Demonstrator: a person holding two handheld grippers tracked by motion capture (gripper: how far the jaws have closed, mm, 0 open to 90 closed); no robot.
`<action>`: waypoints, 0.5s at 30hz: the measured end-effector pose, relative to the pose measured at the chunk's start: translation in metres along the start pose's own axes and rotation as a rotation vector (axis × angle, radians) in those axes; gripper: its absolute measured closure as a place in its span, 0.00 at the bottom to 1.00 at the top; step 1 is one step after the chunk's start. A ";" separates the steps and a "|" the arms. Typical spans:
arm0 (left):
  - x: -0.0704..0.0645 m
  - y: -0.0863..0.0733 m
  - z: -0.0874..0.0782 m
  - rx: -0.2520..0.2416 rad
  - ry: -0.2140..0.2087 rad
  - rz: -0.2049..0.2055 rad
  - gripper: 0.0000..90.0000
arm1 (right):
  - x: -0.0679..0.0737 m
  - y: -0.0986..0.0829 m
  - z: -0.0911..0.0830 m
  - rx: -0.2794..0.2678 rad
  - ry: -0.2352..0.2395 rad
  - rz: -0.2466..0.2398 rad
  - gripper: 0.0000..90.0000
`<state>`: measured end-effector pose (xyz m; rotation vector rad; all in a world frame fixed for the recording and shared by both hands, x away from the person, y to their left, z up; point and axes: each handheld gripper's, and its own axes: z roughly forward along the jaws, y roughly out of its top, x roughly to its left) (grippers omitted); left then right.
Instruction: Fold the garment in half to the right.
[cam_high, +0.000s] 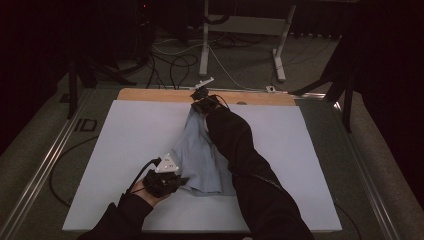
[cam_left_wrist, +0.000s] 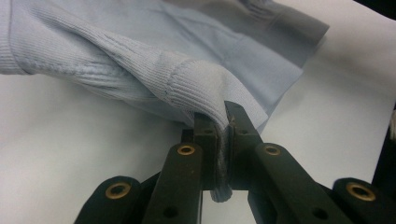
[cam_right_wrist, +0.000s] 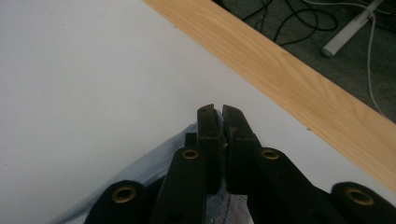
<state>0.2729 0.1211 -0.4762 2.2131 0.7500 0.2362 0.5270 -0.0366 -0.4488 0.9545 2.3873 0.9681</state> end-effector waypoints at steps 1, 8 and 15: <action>-0.002 0.002 0.000 0.000 -0.001 0.007 0.96 | -0.002 -0.001 -0.003 -0.003 0.001 0.002 0.97; -0.011 0.016 0.003 0.011 -0.017 0.052 0.96 | -0.012 -0.003 -0.020 -0.021 -0.003 0.001 0.97; -0.017 0.029 0.009 0.017 -0.036 0.082 0.96 | -0.021 -0.009 -0.031 -0.037 -0.003 0.018 0.97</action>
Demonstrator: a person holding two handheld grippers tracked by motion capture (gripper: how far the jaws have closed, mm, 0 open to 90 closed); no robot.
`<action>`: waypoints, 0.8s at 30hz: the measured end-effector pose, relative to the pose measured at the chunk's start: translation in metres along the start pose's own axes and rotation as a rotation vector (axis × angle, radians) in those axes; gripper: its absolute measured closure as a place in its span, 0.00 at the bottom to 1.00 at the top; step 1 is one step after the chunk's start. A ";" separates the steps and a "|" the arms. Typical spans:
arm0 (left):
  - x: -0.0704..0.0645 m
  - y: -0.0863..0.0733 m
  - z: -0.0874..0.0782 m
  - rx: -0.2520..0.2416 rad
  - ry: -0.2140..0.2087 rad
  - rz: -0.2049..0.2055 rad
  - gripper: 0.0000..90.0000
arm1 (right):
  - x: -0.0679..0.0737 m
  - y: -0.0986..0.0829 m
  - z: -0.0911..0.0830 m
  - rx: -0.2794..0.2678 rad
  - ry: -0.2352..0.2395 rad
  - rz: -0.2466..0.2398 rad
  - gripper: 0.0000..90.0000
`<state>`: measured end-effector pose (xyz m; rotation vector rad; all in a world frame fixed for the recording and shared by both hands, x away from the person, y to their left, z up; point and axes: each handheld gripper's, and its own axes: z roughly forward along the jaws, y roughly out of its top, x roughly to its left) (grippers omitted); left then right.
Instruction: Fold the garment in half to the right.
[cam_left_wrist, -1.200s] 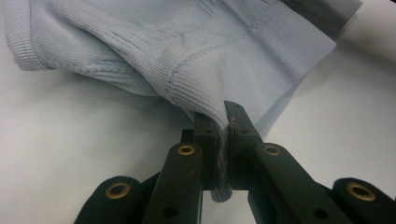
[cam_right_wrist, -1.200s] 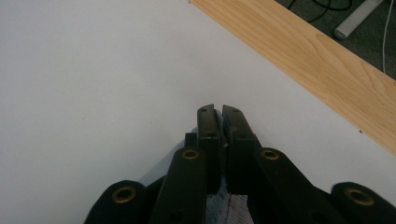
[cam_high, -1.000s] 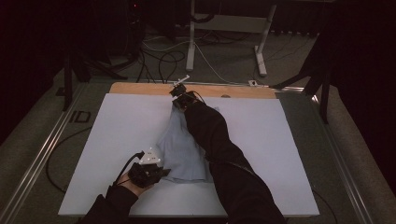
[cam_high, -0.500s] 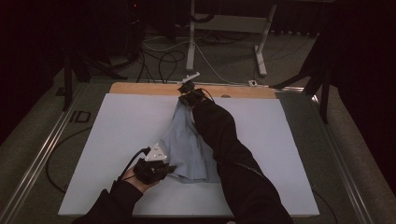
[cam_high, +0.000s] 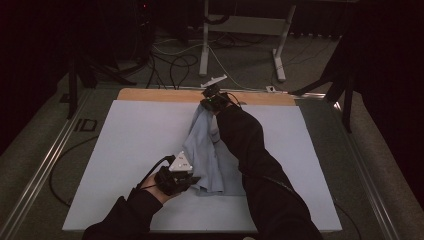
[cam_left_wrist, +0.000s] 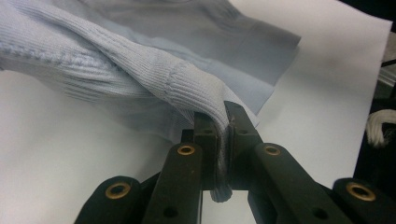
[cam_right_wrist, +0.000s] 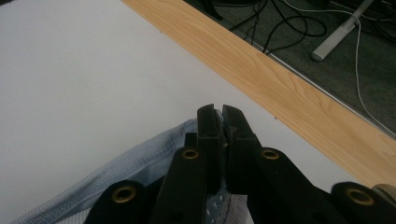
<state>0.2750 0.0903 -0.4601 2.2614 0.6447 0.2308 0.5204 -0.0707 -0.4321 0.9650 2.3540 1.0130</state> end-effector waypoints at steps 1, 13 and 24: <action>-0.001 0.002 0.002 0.001 -0.002 0.006 0.96 | -0.001 -0.001 -0.001 0.003 -0.003 0.000 0.97; -0.014 0.024 0.019 0.013 -0.048 0.057 0.96 | -0.017 -0.009 -0.019 -0.015 -0.025 0.012 0.97; -0.026 0.042 0.043 0.041 -0.080 0.101 0.96 | -0.039 -0.024 -0.034 -0.025 -0.037 0.031 0.97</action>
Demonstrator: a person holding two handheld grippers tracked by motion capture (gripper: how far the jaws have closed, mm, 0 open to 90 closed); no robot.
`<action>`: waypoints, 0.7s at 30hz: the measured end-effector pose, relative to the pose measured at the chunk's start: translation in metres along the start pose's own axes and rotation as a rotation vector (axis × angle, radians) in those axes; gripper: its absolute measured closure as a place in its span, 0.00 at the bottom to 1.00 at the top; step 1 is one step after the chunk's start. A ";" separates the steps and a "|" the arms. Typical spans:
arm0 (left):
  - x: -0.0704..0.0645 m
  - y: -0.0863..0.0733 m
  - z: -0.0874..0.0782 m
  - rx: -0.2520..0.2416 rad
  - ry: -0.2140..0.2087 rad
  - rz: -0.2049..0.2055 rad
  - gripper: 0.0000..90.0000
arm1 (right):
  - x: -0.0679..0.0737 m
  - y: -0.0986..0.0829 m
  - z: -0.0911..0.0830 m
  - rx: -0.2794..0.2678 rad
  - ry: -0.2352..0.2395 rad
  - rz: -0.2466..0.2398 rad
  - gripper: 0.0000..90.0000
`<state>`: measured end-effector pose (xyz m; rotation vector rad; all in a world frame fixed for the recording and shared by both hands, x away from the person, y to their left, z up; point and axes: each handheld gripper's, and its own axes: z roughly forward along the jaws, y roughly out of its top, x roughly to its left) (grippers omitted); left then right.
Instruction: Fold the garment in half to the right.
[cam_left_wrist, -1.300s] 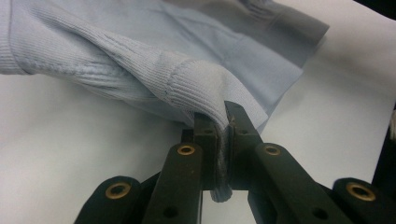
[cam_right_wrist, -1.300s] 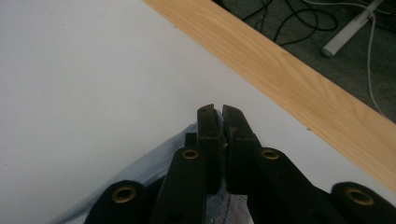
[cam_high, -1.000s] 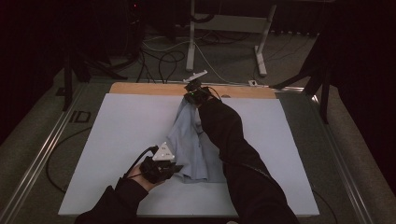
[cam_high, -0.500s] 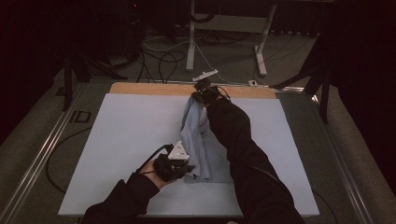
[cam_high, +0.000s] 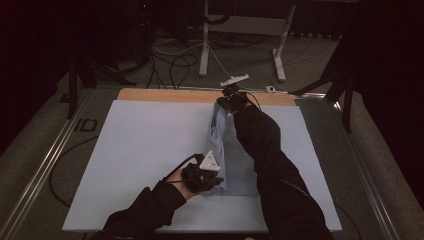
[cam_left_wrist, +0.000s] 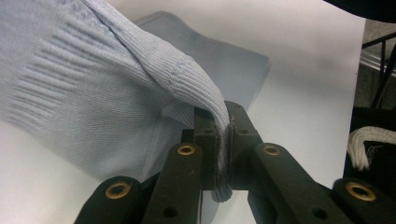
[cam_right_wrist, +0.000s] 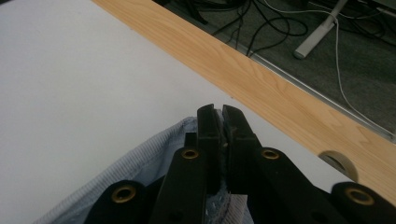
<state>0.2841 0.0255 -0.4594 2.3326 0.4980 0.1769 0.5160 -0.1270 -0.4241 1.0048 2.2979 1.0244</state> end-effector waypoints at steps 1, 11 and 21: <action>-0.001 0.002 0.003 0.008 -0.006 0.013 0.96 | -0.001 -0.001 -0.001 0.001 0.002 0.003 0.97; -0.009 0.017 0.030 0.047 -0.028 0.041 0.96 | -0.017 -0.016 0.001 0.018 0.025 0.006 0.97; -0.013 0.022 0.059 0.079 -0.024 0.032 0.96 | -0.019 -0.027 0.017 0.028 0.071 0.012 0.97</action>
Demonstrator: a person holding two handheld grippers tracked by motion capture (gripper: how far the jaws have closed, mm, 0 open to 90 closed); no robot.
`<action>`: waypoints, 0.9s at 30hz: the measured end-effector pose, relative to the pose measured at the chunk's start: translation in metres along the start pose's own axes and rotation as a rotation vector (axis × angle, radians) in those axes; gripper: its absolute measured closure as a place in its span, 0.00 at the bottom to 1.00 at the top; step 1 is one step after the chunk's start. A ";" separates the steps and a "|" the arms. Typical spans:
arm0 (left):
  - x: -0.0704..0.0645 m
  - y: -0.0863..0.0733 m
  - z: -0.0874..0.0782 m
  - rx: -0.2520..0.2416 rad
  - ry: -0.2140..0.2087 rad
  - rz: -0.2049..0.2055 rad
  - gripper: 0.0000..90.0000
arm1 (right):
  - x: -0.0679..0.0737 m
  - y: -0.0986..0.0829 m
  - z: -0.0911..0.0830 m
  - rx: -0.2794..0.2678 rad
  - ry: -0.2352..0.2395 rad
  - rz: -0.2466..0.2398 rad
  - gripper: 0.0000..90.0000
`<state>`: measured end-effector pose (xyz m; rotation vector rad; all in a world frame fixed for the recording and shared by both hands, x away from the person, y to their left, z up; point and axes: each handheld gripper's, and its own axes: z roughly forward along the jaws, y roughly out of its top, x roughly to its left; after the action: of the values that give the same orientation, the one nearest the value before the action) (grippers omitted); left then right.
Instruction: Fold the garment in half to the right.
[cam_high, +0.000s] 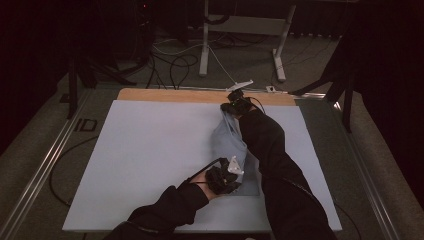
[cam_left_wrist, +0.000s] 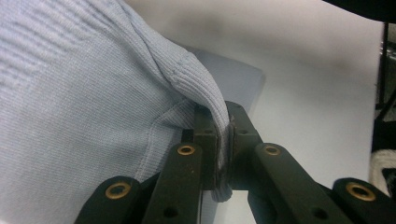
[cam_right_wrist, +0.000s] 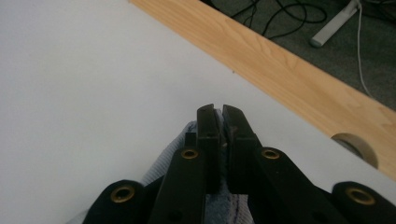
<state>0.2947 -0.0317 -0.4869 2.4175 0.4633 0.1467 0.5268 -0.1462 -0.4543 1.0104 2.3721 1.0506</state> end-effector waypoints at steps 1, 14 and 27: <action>0.000 0.000 0.002 0.000 0.002 -0.002 0.96 | -0.001 -0.001 0.002 0.002 0.003 0.001 0.97; 0.001 0.002 0.022 0.012 0.015 -0.037 0.96 | -0.009 -0.014 0.016 0.008 0.033 0.017 0.96; 0.004 0.005 0.031 0.013 0.008 -0.073 0.96 | -0.013 -0.020 0.026 0.029 0.057 0.031 0.84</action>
<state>0.3061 -0.0518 -0.5077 2.4103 0.5566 0.1216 0.5405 -0.1520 -0.4856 1.0432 2.4313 1.0729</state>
